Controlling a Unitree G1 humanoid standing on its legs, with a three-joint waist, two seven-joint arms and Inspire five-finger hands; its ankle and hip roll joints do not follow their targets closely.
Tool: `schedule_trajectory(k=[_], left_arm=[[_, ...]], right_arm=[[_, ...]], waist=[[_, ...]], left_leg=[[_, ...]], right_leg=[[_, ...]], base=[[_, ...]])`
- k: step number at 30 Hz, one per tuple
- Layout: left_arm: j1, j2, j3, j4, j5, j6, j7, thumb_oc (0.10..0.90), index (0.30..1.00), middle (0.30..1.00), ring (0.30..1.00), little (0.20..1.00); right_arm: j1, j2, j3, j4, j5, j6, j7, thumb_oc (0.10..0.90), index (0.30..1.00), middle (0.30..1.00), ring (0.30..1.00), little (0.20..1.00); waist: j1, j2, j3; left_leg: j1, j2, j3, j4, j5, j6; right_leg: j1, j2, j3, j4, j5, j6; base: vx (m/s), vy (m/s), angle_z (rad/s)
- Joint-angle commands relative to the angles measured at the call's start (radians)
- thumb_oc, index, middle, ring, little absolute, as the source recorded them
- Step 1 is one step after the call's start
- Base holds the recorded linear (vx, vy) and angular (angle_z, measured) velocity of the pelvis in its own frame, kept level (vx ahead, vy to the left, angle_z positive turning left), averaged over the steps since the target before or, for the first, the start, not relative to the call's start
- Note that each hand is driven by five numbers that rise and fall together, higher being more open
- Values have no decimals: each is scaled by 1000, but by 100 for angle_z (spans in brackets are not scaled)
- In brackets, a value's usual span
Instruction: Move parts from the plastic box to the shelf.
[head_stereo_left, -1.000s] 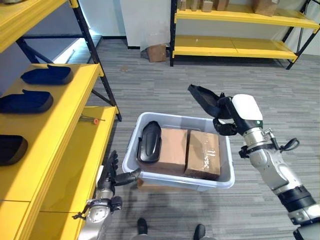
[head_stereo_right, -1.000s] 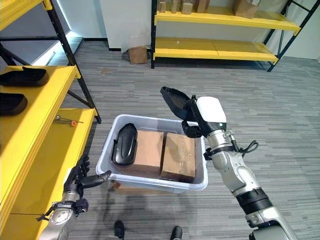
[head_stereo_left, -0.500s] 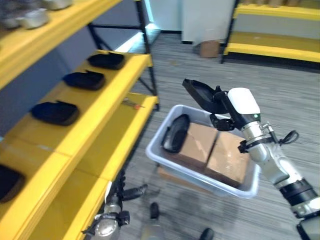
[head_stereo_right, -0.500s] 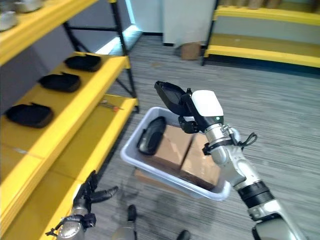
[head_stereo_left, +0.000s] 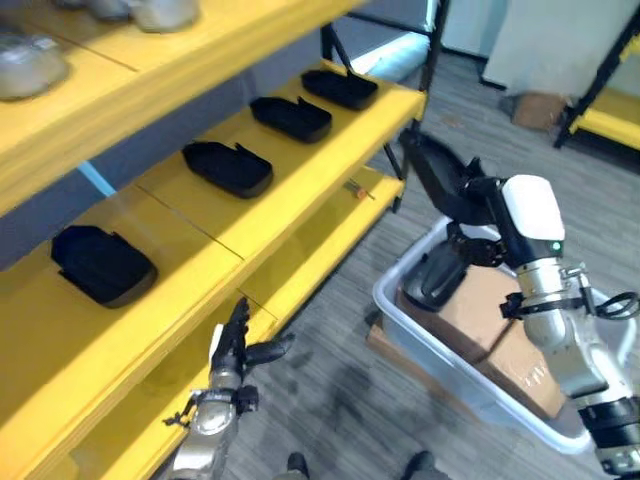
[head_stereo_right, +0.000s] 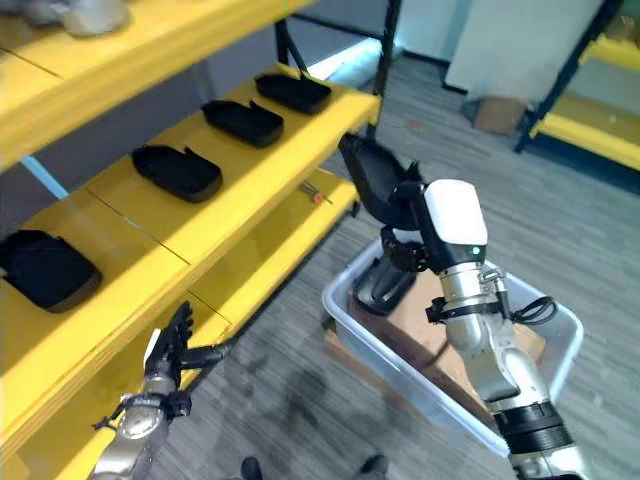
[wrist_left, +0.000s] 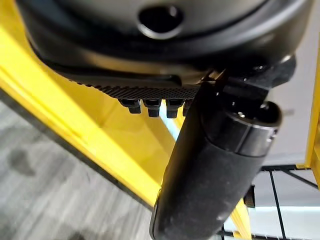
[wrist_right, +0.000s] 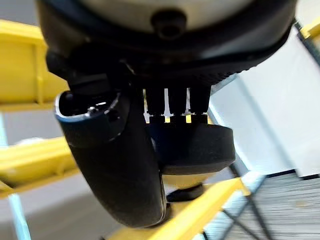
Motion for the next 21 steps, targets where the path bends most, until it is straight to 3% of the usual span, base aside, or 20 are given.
schedule_trajectory(k=[1, 6, 10, 12, 13, 15, 16, 17, 19, 21], left_arm=[[3, 26, 46, -85, 40, -77, -2, 900, 1000, 1000, 1000, 1000], [41, 27, 77, -105, 83, -73, -4, 900, 1000, 1000, 1000, 1000], [52, 28, 93, -117, 102, -74, -1, 900, 1000, 1000, 1000, 1000], [49, 32, 99, -118, 109, -71, 4, 900, 1000, 1000, 1000, 1000], [43, 40, 106, -120, 115, -70, 9, 900, 1000, 1000, 1000, 1000], [26, 55, 100, -106, 113, -73, 26, 900, 1000, 1000, 1000, 1000], [22, 53, 109, -93, 108, -78, 38, 900, 1000, 1000, 1000, 1000], [24, 53, 112, -92, 106, -81, 39, 900, 1000, 1000, 1000, 1000], [23, 52, 115, -93, 103, -80, 34, 900, 1000, 1000, 1000, 1000], [22, 44, 105, -88, 99, -77, 25, 900, 1000, 1000, 1000, 1000]], right_arm=[[-137, -12, -87, -64, -7, -30, -99, 400, 300, 300, 300, 300], [-155, 22, -72, -66, -67, -13, -89, 400, 300, 300, 300, 300], [-152, 47, -71, -69, -89, -5, -84, 400, 300, 300, 300, 300], [-155, 60, -68, -69, -93, -1, -82, 400, 300, 300, 300, 300], [-157, 63, -60, -66, -102, -1, -79, 400, 300, 300, 300, 300], [-156, 58, -49, -72, -109, -5, -71, 400, 300, 300, 300, 300], [-147, 47, -46, -80, -114, -13, -60, 400, 300, 300, 300, 300], [-139, 46, -46, -86, -111, -19, -52, 400, 300, 300, 300, 300], [-127, 35, -45, -93, -104, -39, -39, 400, 300, 300, 300, 300], [-121, 24, -42, -97, -100, -53, -29, 400, 300, 300, 300, 300]], waist=[[37, -36, -89], [79, -64, -100], [88, -77, -103], [91, -83, -99], [87, -88, -90], [48, -96, -67], [29, -93, -50], [27, -91, -51], [17, -88, -49], [4, -94, -57]], left_leg=[[32, 7, -22, -86, -58, 29], [31, -75, -64, -101, -72, 67], [29, -118, -97, -102, -76, 86], [35, -134, -115, -102, -79, 96], [40, -145, -135, -102, -80, 107], [41, -155, -170, -102, -76, 116], [34, -160, -173, -102, -52, 132], [30, -153, -174, -102, -45, 132], [25, -152, -191, -102, -32, 140], [19, -163, -218, -102, -22, 145]], right_leg=[[-24, -81, 7, 4, 43, 155], [0, -155, -20, -2, 107, 184], [11, -194, -21, 15, 136, 190], [13, -215, -15, 51, 134, 190], [2, -229, 19, 109, 145, 190], [-44, -192, 186, 138, 151, 184], [-112, -109, 338, 170, 90, 139], [-141, -40, 401, 192, 32, 111], [-174, 98, 456, 231, -77, 67], [-184, 191, 488, 236, -126, 39]], base=[[-23, 234, 48], [-38, 226, 27], [-20, 169, 33], [-7, 166, 40], [-7, 189, 41], [-72, 161, 73], [-116, 142, 74], [-100, 121, 44], [-4, 12, 2], [23, -11, 11]])
